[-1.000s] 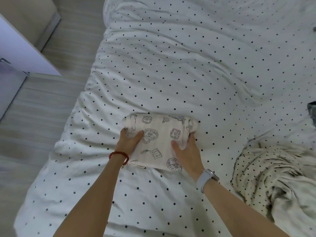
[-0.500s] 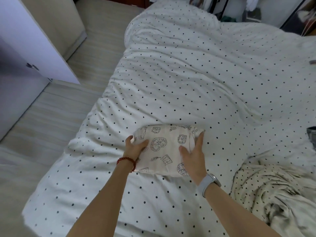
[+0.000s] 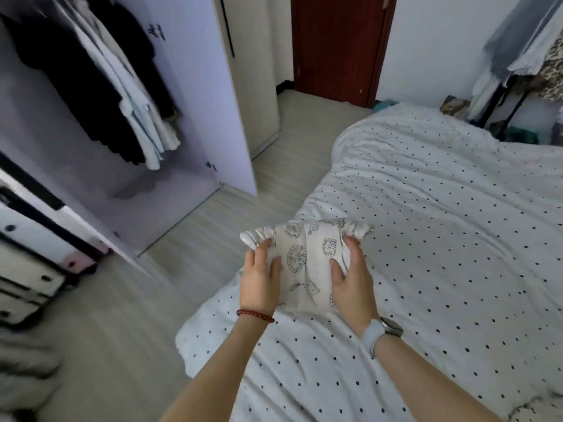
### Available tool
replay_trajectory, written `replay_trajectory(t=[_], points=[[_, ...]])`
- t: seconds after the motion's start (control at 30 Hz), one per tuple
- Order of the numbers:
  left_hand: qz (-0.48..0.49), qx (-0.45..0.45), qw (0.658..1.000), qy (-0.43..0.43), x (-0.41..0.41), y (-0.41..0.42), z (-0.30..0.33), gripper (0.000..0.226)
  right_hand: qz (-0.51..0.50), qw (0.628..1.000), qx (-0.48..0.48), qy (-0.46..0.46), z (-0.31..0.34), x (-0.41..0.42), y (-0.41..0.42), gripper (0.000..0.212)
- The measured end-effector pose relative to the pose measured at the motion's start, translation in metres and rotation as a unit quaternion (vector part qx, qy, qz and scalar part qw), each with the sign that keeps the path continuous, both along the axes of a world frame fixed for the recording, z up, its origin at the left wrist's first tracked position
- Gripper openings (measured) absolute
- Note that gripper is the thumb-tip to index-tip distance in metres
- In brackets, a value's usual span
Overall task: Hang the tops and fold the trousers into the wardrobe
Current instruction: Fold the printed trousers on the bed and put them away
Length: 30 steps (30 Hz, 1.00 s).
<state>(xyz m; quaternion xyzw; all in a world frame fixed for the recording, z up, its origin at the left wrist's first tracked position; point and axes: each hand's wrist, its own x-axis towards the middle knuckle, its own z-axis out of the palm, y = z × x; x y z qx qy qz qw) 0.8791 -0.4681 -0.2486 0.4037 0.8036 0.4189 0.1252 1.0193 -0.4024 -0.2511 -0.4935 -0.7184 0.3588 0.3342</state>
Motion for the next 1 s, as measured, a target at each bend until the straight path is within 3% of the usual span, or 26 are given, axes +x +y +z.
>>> replay_trajectory(t=[0.23, 0.47, 0.7, 1.0], points=[[0.126, 0.078, 0.987, 0.059, -0.164, -0.057, 0.079, 0.036, 0.098, 0.988, 0.088, 0.078, 0.071, -0.175, -0.025, 0.044], [0.118, 0.144, 0.973, 0.133, -0.356, -0.105, 0.173, 0.035, 0.11, 0.969, 0.138, 0.171, 0.146, -0.37, -0.055, 0.043], [0.094, 0.214, 0.957, 0.172, -0.452, -0.092, 0.241, 0.031, 0.079, 0.952, 0.19, 0.227, 0.211, -0.464, -0.039, 0.043], [0.111, 0.28, 0.943, 0.144, -0.541, 0.0, 0.257, 0.03, 0.065, 0.942, 0.226, 0.238, 0.242, -0.558, 0.049, 0.041]])
